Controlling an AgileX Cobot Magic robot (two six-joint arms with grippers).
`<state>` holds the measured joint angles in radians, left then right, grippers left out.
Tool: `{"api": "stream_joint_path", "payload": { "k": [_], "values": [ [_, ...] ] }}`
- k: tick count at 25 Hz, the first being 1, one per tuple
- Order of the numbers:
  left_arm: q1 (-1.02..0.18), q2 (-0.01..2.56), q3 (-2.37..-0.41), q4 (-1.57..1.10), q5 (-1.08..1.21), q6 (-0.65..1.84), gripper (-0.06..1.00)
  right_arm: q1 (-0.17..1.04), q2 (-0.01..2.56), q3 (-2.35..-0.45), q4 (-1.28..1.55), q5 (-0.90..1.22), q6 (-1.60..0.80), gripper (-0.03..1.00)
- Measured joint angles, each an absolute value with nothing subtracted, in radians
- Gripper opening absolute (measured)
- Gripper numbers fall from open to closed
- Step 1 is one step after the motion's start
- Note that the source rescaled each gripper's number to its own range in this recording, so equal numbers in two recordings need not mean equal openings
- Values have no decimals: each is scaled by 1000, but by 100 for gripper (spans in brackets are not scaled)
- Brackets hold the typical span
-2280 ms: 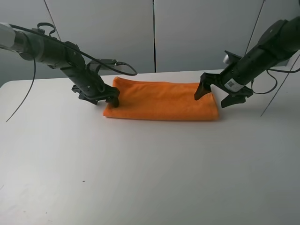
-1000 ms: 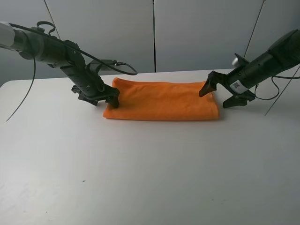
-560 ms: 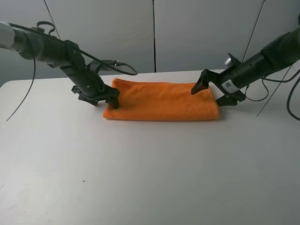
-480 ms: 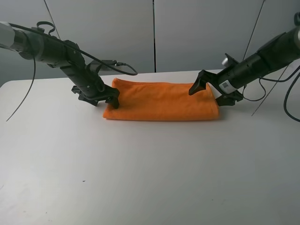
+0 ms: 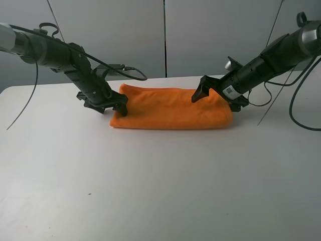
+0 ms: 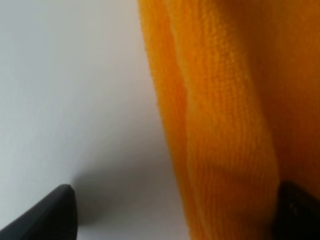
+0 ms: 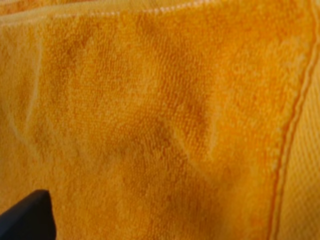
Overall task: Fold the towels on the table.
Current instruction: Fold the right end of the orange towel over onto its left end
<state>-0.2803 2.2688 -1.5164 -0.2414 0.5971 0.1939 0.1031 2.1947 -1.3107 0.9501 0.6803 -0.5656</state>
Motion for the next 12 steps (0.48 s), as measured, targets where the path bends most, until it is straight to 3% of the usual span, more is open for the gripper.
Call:
{"api": "stream_joint_path", "payload": {
  "k": [3,4,6,10,12],
  "values": [
    [-280,2269,-1516,-241,597,194,100,103,2195,-1311,947,678,-548,99],
    [-280,2269,-1516,-241,597,194,100,103,2195,-1311,939,673,-543,95],
    [-280,2269,-1516,-241,597,194,100,103,2195,-1311,919,661,-533,76],
    [-280,2269,-1516,-241,599,194,100,103,2197,-1311,899,653,-527,6],
    [-280,2269,-1516,-243,599,194,100,103,2197,-1311,899,653,-524,4]
  ]
}}
